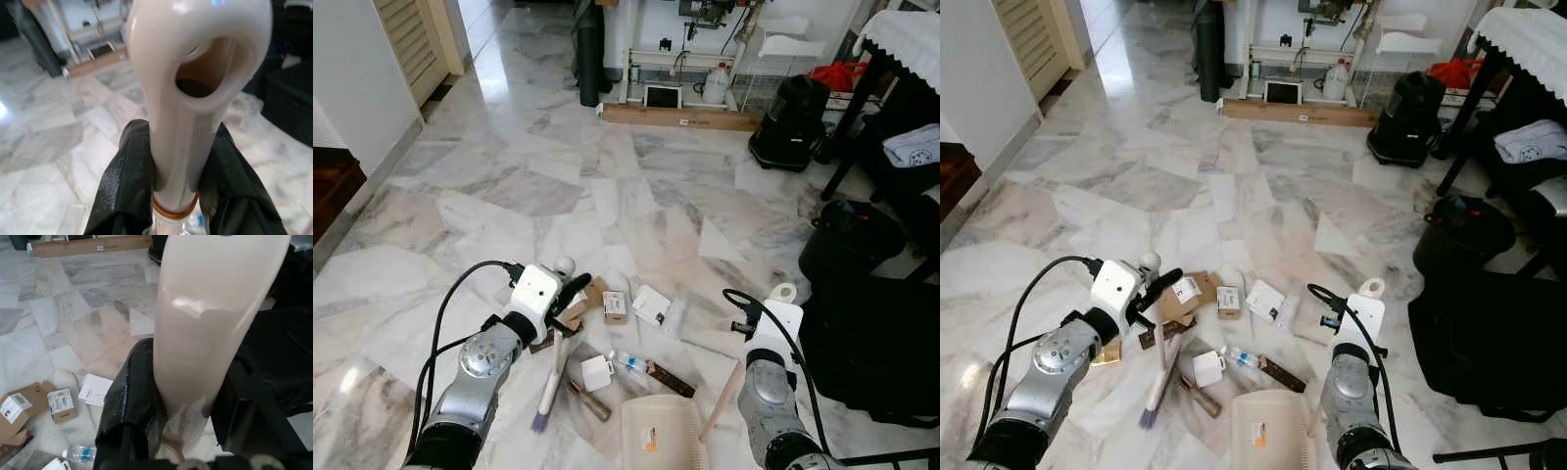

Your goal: Sweep floor

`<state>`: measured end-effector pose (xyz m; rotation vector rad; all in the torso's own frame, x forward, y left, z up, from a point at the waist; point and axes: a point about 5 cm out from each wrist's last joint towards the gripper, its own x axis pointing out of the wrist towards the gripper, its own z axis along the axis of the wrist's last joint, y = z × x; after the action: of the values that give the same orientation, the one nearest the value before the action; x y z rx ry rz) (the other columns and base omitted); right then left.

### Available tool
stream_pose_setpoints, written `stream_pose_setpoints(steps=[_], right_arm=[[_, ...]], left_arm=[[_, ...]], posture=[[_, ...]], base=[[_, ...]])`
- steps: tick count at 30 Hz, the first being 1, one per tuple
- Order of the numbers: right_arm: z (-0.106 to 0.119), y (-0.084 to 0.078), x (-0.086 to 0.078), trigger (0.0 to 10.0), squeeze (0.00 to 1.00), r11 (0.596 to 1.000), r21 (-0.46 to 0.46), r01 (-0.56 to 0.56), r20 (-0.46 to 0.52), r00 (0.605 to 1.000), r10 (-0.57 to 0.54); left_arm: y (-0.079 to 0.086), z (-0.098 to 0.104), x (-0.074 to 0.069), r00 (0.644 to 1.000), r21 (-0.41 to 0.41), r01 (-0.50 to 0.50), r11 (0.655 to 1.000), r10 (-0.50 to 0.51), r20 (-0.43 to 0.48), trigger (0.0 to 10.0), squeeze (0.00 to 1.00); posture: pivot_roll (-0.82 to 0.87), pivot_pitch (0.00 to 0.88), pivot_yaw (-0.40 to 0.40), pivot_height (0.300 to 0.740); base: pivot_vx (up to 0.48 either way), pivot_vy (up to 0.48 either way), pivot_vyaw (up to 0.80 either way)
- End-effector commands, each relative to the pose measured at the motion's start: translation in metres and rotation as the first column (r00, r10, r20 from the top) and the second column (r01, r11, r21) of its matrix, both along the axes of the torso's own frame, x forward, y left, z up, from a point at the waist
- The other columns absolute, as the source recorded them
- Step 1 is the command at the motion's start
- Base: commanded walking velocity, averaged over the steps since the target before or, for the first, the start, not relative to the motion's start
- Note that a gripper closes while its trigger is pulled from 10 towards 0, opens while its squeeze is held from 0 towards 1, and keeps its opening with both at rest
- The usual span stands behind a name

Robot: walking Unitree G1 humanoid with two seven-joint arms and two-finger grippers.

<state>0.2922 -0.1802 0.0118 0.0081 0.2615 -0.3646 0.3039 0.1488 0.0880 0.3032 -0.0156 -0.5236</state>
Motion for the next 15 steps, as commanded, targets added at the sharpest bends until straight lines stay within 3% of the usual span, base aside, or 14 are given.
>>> stream_pose_setpoints(steps=[1, 15], right_arm=[[-0.0220, 0.0032, -0.0164, 10.0, 0.00, 1.000, 0.024, -0.005, -0.130, 0.992, 0.008], [-0.0229, 0.0057, -0.0172, 10.0, 0.00, 0.999, 0.030, -0.011, -0.132, 0.991, 0.015]], left_arm=[[-0.0022, -0.0060, -0.0023, 1.000, 0.026, 0.014, 1.000, -0.014, -0.015, 10.0, 0.00], [-0.0008, -0.0110, -0.0011, 0.999, 0.017, 0.004, 1.000, -0.003, -0.032, 10.0, 0.00]], posture=[[-0.03, 0.065, -0.047, 0.740], [-0.03, 0.063, -0.044, 0.740]], base=[[0.000, 0.000, 0.00], [0.000, 0.000, 0.00]])
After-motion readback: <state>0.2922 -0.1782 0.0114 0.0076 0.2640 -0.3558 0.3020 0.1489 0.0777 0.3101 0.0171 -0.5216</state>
